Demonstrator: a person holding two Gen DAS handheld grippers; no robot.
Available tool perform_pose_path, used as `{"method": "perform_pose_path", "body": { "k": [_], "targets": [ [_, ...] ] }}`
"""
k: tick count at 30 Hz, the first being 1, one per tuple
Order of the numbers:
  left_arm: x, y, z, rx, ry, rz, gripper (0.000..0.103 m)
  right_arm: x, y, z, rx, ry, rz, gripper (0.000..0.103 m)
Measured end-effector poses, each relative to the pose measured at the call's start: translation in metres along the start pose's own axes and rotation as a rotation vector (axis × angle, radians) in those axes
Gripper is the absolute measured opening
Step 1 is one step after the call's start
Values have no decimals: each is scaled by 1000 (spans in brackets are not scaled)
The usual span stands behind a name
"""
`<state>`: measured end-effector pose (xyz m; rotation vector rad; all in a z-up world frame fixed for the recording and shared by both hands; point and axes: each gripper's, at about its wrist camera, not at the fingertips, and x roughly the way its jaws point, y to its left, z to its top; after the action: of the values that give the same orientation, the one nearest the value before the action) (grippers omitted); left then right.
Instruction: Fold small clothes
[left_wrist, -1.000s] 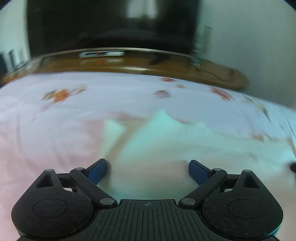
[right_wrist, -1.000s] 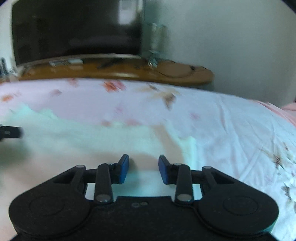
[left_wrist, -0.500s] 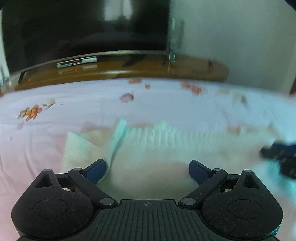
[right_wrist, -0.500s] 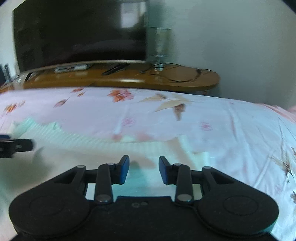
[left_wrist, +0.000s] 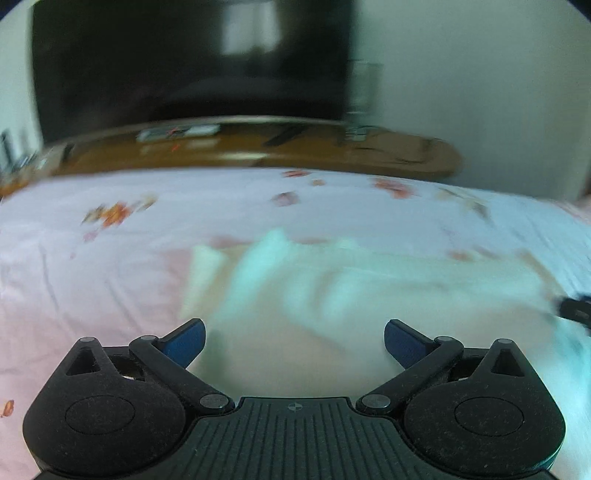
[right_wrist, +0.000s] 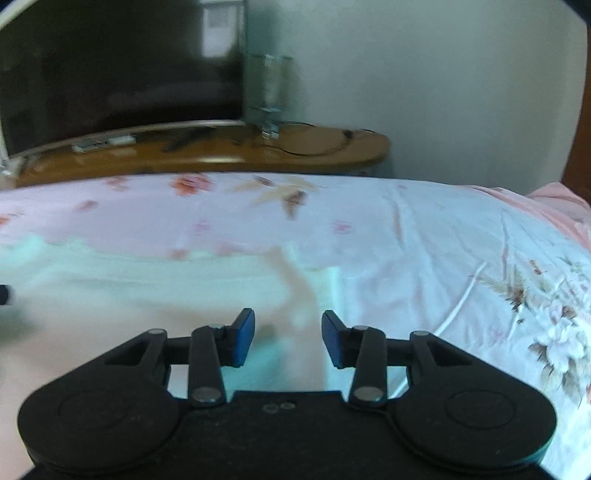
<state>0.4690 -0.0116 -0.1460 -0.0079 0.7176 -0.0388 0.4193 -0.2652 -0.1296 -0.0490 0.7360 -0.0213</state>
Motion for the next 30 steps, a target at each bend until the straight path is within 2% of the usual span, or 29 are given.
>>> {"method": "perform_pose_path", "body": {
  "k": [3, 7, 8, 10, 12, 20, 26, 30],
  "targets": [
    [-10, -26, -9, 55, 8, -46, 103, -14, 31, -8, -33, -1, 56, 40],
    [-4, -37, -21, 42, 60, -21, 103, -16, 65, -20, -72, 17, 93, 38],
    [0, -35, -24, 40, 93, -22, 103, -17, 69, -22, -78, 20, 82, 35],
    [-2, -38, -31, 94, 82, -9, 103, -12, 72, -28, -104, 38, 53, 36],
    [-7, -39, -37, 126, 78, -4, 103, -6, 62, -37, -83, 44, 20, 38],
    [-19, -11, -47, 53, 104, 23, 103, -24, 15, -48, -24, 44, -58, 38],
    [-32, 1, -53, 26, 118, 56, 103, -37, 8, -63, -10, 62, -100, 38],
    [-49, 4, -56, -4, 104, 60, 103, -57, 12, -62, 22, 46, -75, 39]
  ]
}}
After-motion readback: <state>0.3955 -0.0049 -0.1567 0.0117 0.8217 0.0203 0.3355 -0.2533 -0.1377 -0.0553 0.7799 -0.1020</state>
